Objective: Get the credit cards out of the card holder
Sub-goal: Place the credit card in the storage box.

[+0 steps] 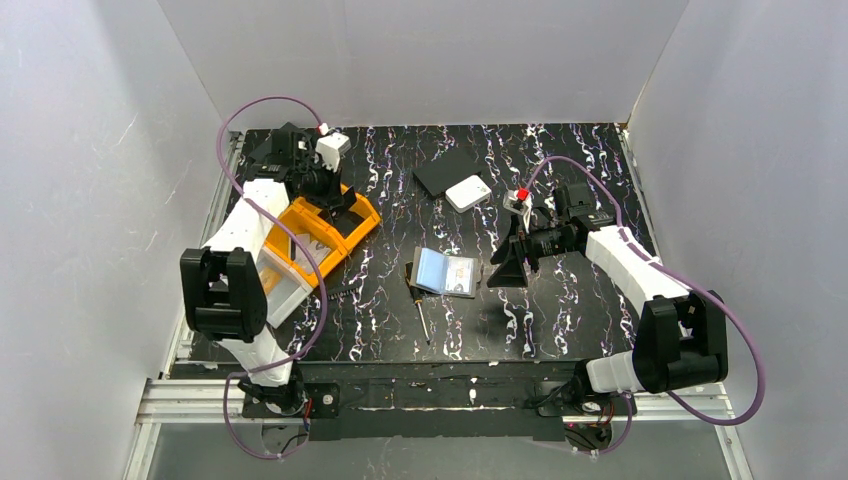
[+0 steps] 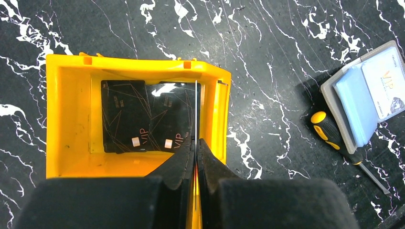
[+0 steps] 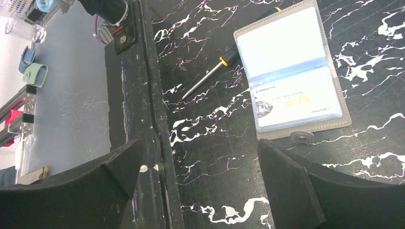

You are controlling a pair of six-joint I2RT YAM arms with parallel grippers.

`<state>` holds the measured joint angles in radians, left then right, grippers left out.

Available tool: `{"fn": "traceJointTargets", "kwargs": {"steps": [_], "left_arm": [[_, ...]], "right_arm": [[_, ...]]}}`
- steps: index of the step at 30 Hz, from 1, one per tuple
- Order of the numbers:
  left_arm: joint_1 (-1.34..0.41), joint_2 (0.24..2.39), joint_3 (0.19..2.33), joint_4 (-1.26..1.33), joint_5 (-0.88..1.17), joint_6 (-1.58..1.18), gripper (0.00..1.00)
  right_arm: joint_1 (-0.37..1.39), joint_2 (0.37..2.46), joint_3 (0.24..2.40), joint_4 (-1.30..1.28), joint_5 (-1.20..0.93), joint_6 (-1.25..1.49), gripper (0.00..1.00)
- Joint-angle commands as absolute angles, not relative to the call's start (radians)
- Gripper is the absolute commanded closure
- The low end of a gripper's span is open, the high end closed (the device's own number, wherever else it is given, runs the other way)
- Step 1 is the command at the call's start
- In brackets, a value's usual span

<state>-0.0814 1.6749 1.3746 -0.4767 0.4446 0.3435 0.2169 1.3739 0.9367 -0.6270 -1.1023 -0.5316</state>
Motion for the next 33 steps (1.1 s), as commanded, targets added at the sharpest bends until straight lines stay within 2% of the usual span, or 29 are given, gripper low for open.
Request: {"fn": "traceJointTargets", "kwargs": {"steps": [1, 9, 33], "left_arm": [[-0.057, 1.704, 1.415, -0.442, 0.523, 0.346, 1.0], [-0.044, 1.775, 1.45, -0.446, 0.527, 0.363, 1.0], [-0.033, 1.854, 1.367, -0.363, 0.457, 0.367, 1.0]], "right_arm": [[0.213, 1.359, 0.933, -0.617, -1.123, -0.531, 0.02], [0.21, 1.362, 0.932, -0.617, -1.124, -0.532, 0.02], [0.207, 1.373, 0.934, -0.623, -1.129, -0.535, 0.02]]}}
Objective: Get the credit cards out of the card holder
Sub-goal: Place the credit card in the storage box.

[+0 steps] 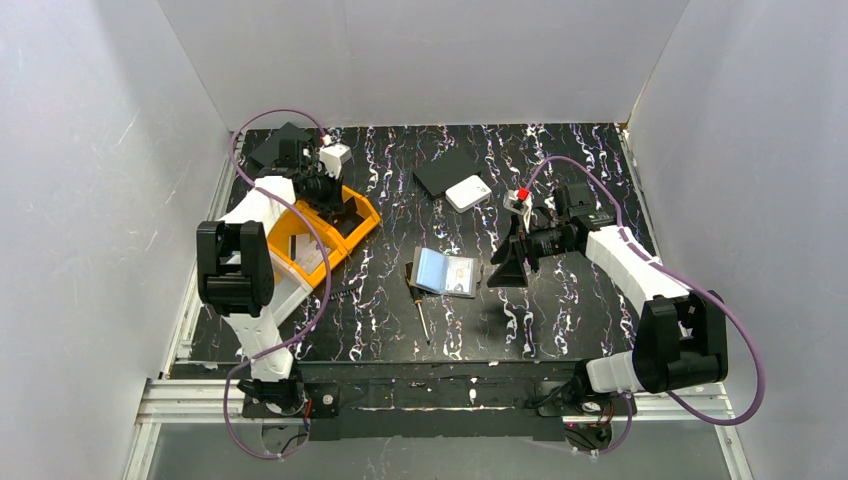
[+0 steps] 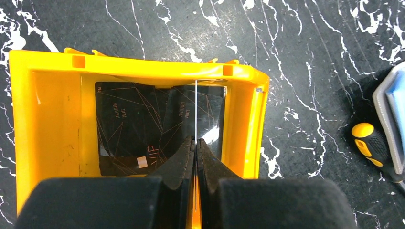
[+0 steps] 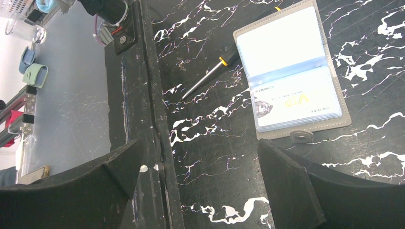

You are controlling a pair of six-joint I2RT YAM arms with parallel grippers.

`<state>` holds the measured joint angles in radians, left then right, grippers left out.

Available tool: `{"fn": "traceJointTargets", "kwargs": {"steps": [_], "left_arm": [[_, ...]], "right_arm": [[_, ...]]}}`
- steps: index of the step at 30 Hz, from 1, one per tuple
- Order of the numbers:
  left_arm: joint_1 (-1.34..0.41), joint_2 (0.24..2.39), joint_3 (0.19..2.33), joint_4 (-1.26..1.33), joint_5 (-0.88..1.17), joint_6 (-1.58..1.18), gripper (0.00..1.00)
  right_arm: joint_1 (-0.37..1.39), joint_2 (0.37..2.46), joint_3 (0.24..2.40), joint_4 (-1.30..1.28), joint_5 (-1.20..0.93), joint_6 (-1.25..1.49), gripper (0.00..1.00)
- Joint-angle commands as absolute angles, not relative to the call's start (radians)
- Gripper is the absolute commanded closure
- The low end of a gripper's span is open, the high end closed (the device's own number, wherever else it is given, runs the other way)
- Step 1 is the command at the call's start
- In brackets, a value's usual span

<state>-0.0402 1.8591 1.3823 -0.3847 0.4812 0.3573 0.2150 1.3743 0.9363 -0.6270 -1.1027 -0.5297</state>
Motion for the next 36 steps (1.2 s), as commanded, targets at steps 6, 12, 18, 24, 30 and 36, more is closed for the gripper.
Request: {"fn": "traceJointTargets", "kwargs": {"steps": [6, 12, 18, 24, 30, 36], "left_arm": [[-0.033, 1.863, 1.344, -0.33, 0.422, 0.356, 0.99], [-0.032, 1.877, 1.343, -0.324, 0.4, 0.348, 0.95], [-0.032, 1.887, 1.346, -0.327, 0.381, 0.341, 0.92], [-0.033, 1.876, 1.349, -0.322, 0.328, 0.332, 0.88], [-0.034, 1.779, 1.341, -0.268, 0.201, 0.308, 0.78], [-0.033, 1.556, 1.264, -0.167, 0.13, 0.171, 0.56]], "right_arm": [[0.207, 1.378, 0.936, -0.626, -1.128, -0.536, 0.02], [0.206, 1.378, 0.937, -0.628, -1.13, -0.539, 0.02], [0.205, 1.379, 0.937, -0.629, -1.131, -0.541, 0.02], [0.203, 1.379, 0.937, -0.633, -1.134, -0.544, 0.02], [0.202, 1.38, 0.94, -0.638, -1.135, -0.55, 0.02], [0.201, 1.376, 0.952, -0.668, -1.102, -0.586, 0.02]]}}
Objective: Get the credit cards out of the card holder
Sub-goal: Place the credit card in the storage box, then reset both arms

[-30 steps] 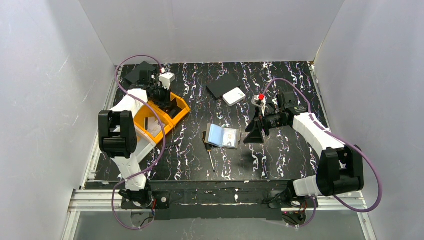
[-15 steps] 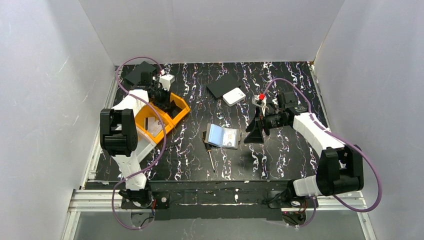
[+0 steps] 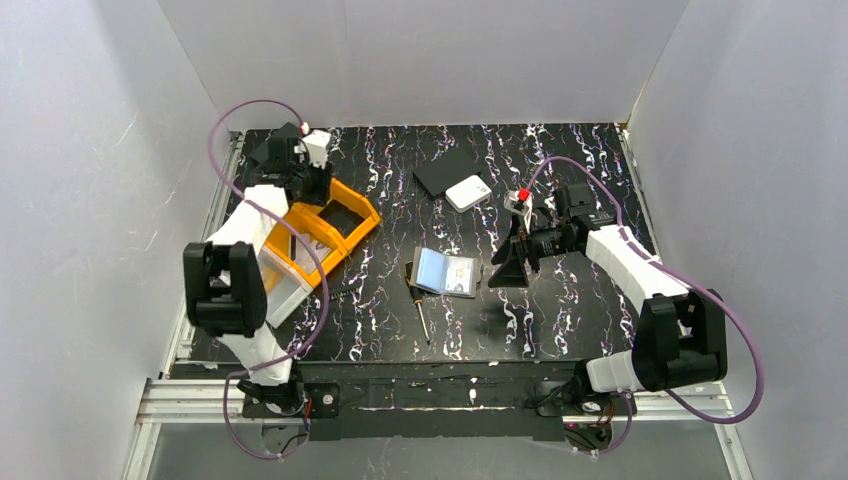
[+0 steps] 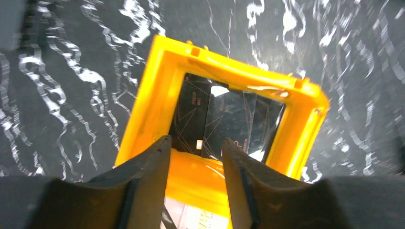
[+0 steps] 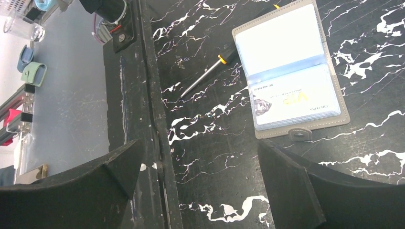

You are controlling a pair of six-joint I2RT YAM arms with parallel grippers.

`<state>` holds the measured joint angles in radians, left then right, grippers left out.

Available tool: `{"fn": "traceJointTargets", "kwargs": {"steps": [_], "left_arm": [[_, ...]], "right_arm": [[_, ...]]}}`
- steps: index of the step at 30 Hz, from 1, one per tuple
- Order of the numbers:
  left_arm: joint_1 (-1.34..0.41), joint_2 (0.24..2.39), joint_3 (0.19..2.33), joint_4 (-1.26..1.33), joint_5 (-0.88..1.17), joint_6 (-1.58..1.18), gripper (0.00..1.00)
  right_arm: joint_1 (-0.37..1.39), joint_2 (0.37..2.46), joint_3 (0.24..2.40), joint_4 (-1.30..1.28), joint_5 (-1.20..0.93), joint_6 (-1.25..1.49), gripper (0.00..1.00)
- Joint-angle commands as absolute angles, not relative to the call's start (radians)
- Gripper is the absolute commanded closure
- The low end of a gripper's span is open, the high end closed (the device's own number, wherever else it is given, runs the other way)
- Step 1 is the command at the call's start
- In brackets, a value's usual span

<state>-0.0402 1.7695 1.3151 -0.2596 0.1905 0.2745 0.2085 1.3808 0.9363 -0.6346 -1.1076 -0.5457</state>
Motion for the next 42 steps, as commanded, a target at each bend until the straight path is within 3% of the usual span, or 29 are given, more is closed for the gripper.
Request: {"fn": "traceJointTargets", "kwargs": {"steps": [1, 5, 7, 11, 17, 23, 28, 36, 42], "left_arm": [[-0.032, 1.509, 1.231, -0.142, 0.134, 0.131, 0.48], [-0.027, 1.311, 1.095, -0.087, 0.179, -0.144, 0.1], [-0.014, 1.231, 1.045, -0.121, 0.283, -0.258, 0.02], [-0.005, 1.105, 0.96, -0.241, 0.544, -0.401, 0.02], [-0.008, 0.876, 0.706, -0.166, 0.798, -0.628, 0.02], [-0.053, 0.609, 0.498, -0.182, 0.767, -0.719, 0.02], [-0.075, 0.484, 0.449, -0.315, 0.682, -0.704, 0.02], [-0.077, 0.5, 0.524, -0.481, 0.608, -0.684, 0.02], [-0.077, 0.562, 0.554, -0.545, 0.595, -0.674, 0.02]], "right_arm": [[0.201, 1.371, 0.952, -0.67, -1.08, -0.597, 0.02], [0.196, 1.335, 0.949, -0.665, -0.993, -0.621, 0.02], [0.185, 1.316, 0.944, -0.655, -0.959, -0.628, 0.02], [0.126, 1.286, 0.937, -0.64, -0.932, -0.631, 0.02], [0.031, 1.264, 0.918, -0.62, -0.942, -0.63, 0.02], [-0.056, 1.251, 0.897, -0.592, -0.93, -0.623, 0.02], [-0.068, 1.226, 0.861, -0.564, -0.88, -0.612, 0.02], [0.119, 1.13, 0.757, -0.497, -0.681, -0.589, 0.02], [0.137, 1.091, 0.729, -0.46, -0.646, -0.598, 0.02]]}}
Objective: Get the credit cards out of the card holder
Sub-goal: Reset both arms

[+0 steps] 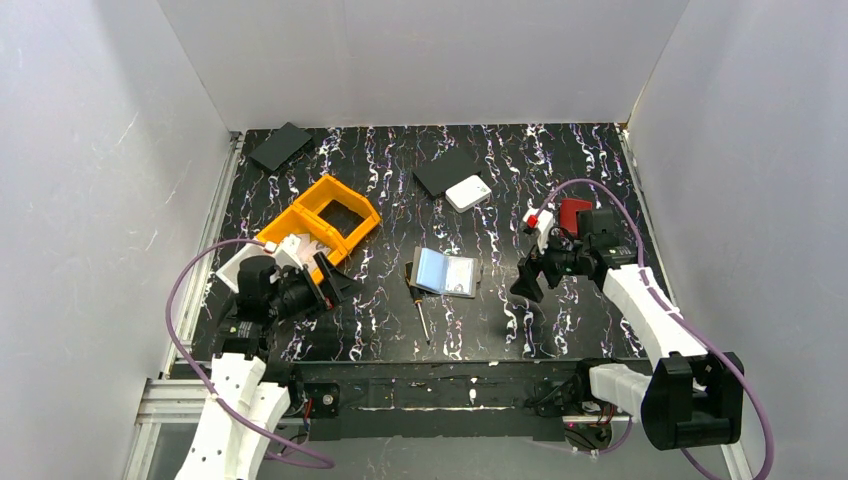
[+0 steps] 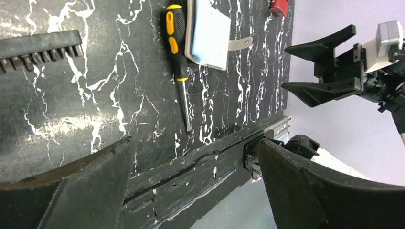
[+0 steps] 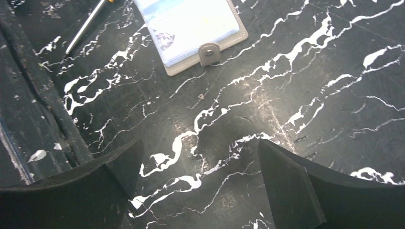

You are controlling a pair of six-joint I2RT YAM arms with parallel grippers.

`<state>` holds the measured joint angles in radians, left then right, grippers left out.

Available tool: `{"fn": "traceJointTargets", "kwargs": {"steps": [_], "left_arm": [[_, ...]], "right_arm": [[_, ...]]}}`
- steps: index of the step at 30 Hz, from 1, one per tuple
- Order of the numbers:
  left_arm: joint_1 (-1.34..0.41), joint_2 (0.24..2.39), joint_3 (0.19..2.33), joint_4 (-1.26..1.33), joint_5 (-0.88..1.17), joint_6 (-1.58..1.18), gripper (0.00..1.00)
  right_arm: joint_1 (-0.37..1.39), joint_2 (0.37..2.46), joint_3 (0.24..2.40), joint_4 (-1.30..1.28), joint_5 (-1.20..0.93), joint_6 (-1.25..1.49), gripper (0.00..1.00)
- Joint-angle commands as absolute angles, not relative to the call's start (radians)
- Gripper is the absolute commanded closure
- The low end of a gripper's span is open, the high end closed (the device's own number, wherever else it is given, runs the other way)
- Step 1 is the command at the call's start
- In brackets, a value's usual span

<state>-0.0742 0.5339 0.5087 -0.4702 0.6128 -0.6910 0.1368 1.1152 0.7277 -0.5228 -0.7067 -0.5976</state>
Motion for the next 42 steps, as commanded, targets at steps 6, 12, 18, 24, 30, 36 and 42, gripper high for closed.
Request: {"fn": "traceJointTargets", "kwargs": {"steps": [6, 12, 18, 24, 30, 36, 42], "left_arm": [[-0.17, 0.622, 0.685, -0.639, 0.423, -0.55, 0.02], [-0.402, 0.802, 0.839, -0.704, 0.029, -0.398, 0.02], [-0.404, 0.805, 0.942, -0.656, 0.071, -0.385, 0.02], [-0.401, 0.731, 0.983, -0.67, 0.157, -0.408, 0.02], [-0.4, 0.661, 1.012, -0.725, 0.169, -0.407, 0.02], [-0.4, 0.624, 1.0, -0.736, 0.204, -0.426, 0.02], [-0.399, 0.607, 0.984, -0.732, 0.204, -0.427, 0.02]], "right_arm": [[0.129, 1.095, 0.794, -0.464, -0.423, -0.559, 0.02], [0.012, 1.094, 0.898, -0.477, -0.362, -0.45, 0.02], [-0.034, 1.051, 1.014, -0.557, -0.29, -0.376, 0.02], [-0.034, 0.977, 1.08, -0.604, -0.303, -0.335, 0.02], [-0.034, 0.965, 1.108, -0.62, -0.317, -0.203, 0.02], [-0.034, 0.93, 1.11, -0.599, -0.287, -0.102, 0.02], [-0.034, 0.913, 1.116, -0.596, -0.268, -0.041, 0.02]]}}
